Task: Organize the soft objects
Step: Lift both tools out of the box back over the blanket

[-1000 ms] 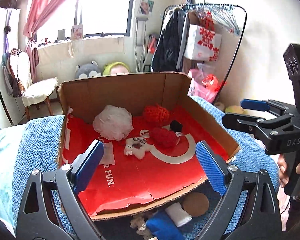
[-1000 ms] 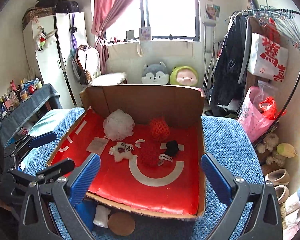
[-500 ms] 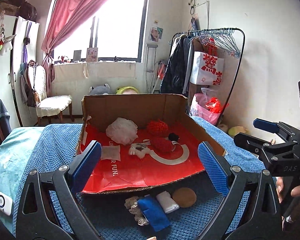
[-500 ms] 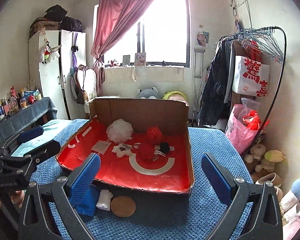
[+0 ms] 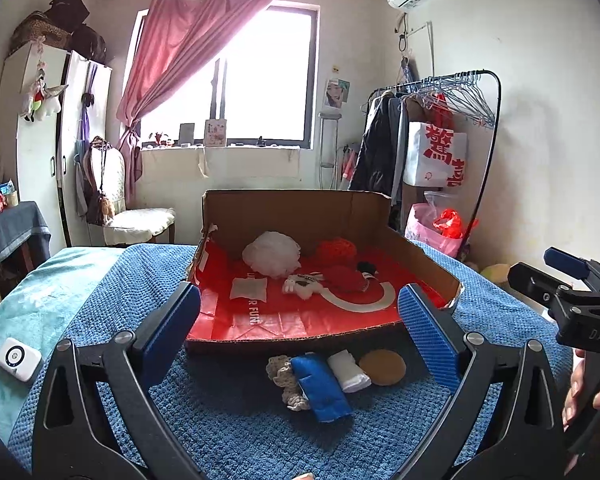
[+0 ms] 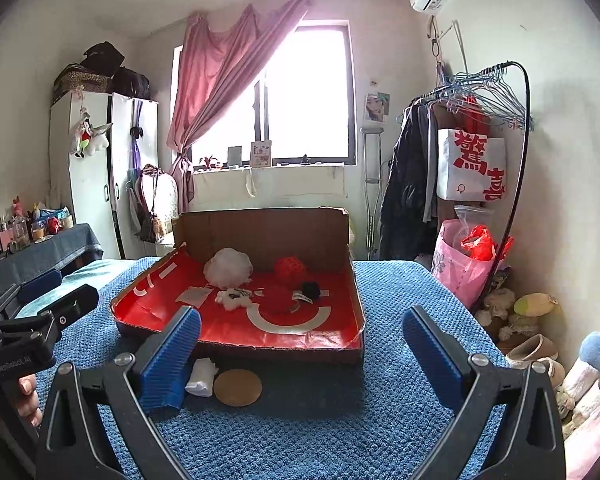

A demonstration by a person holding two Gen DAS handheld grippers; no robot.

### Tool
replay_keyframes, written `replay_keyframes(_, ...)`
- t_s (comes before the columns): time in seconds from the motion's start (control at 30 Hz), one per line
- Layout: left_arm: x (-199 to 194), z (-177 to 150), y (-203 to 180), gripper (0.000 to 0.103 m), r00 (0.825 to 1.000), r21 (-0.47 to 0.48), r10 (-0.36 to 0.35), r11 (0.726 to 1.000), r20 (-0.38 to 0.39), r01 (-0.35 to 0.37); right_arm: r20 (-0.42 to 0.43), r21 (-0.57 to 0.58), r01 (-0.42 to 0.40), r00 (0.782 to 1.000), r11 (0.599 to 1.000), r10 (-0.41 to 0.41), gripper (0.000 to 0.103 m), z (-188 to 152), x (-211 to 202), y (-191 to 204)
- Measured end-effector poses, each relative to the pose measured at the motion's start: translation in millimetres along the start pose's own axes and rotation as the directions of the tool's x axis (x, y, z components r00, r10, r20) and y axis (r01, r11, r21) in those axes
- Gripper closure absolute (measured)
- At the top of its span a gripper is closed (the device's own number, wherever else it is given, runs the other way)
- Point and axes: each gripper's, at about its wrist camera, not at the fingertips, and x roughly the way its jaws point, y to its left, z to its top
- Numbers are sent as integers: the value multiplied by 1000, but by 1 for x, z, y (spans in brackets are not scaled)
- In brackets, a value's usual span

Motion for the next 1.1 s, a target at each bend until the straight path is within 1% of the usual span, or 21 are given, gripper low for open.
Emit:
replay_keyframes(0.17, -7, -22, -1, 2, 999, 5, 20, 1000, 28, -20, 30, 2, 11, 999, 1000, -11, 0, -23, -5, 1)
replay_keyframes(0.3, -5, -39, 1, 2, 1000, -7, 21, 1000, 9, -21, 18, -4, 14, 1000, 1000, -14, 0, -41, -1, 4)
replay_keyframes(0.43, -2, -55, 1, 2, 999, 2, 39, 999, -14, -39, -30, -2, 10, 999, 1000, -10, 0, -58, 8, 8)
replay_keyframes(0.7, 8, -74, 5, 2, 996, -18, 41, 999, -85, -42, -115, 6, 8, 993, 1000, -7, 0, -80, 22, 11)
replay_keyframes(0.93, 17, -82, 5, 2, 991, -20, 37, 999, -130, -40, -153, 19, 6, 988, 1000, -3, 0, -87, 29, 8)
replay_keyframes(1.1, 20, -84, 4, 2, 989, -15, 41, 999, -143, -44, -169, 25, 5, 986, 1000, -1, 0, -91, 32, 9)
